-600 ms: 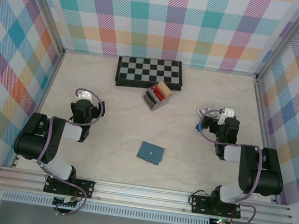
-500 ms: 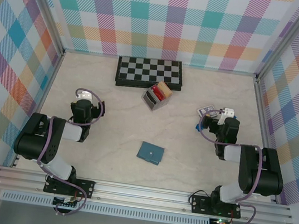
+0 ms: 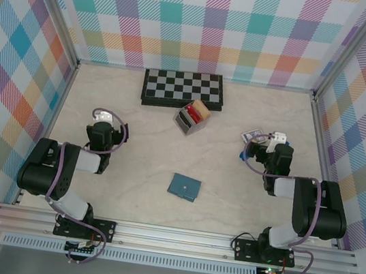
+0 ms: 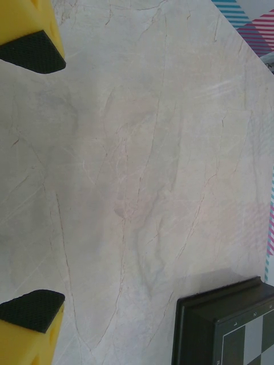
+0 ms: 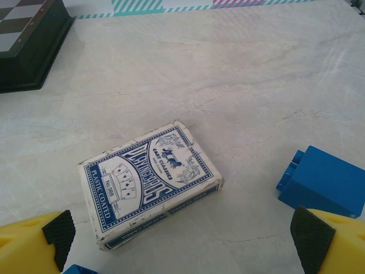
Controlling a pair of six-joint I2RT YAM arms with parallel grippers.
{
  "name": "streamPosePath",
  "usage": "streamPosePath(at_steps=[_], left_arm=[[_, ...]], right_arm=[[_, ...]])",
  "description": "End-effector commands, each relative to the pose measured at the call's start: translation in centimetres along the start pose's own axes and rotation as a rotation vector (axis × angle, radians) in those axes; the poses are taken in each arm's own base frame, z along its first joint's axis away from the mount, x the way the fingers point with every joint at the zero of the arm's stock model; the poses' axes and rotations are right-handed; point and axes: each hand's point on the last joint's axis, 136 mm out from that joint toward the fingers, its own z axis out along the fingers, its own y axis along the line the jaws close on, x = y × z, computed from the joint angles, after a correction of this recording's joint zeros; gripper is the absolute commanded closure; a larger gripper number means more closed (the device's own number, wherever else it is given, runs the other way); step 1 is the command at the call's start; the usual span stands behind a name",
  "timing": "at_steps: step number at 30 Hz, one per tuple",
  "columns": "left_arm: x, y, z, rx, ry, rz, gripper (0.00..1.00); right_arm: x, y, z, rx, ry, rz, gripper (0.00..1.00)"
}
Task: Put the credit cards into the card holder
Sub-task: Rotate the card holder at the bottom-center of the table.
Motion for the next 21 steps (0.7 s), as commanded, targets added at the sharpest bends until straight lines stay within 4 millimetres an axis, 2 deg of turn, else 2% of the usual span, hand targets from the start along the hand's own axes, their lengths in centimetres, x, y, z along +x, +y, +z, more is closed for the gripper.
streamPosePath(at_steps=[1, 4, 8, 10, 13, 15, 16, 18, 21], left_arm=[[-1.9, 0.2, -1.4, 0.006, -0.089, -0.036, 0.00], [-3.0, 1.2, -2.6, -0.039, -0.094, -0.063, 0.00], [-4.9, 1.6, -4.6, -0.057, 0.010, -0.163, 0.00], [-5.4, 1.1, -5.8, -0.017, 0.043, -0.234, 0.00], [-6.0, -1.2, -7.5, 0.131, 0.076, -0.372, 0.00], [-5.9, -3.3, -8.6, 0.249, 0.151, -0.411, 0.00], [-6.0, -4.4, -9.1, 0.308, 0.180, -0.415, 0.00], [-5.7, -6.4, -9.7, 0.416, 0.257, -0.444, 0.00], [-5.0, -9.3, -10.6, 0.564, 0.352, -0.446, 0.02]], right_arm=[[-1.8, 1.1, -0.3, -0.049, -0.042, -0.018, 0.00], [-2.8, 0.8, -1.4, -0.023, -0.061, -0.007, 0.00], [-4.3, 0.9, -4.1, -0.003, 0.114, 0.137, 0.00], [-4.8, 2.4, -5.8, -0.067, 0.220, 0.254, 0.00], [-4.6, 6.4, -8.4, -0.252, 0.398, 0.417, 0.00], [-4.1, 9.9, -10.1, -0.454, 0.476, 0.500, 0.10], [-3.7, 10.9, -10.7, -0.498, 0.508, 0.528, 0.14], [-2.3, 12.5, -11.9, -0.534, 0.575, 0.564, 0.19], [0.0, 15.4, -13.5, -0.590, 0.650, 0.526, 0.29]])
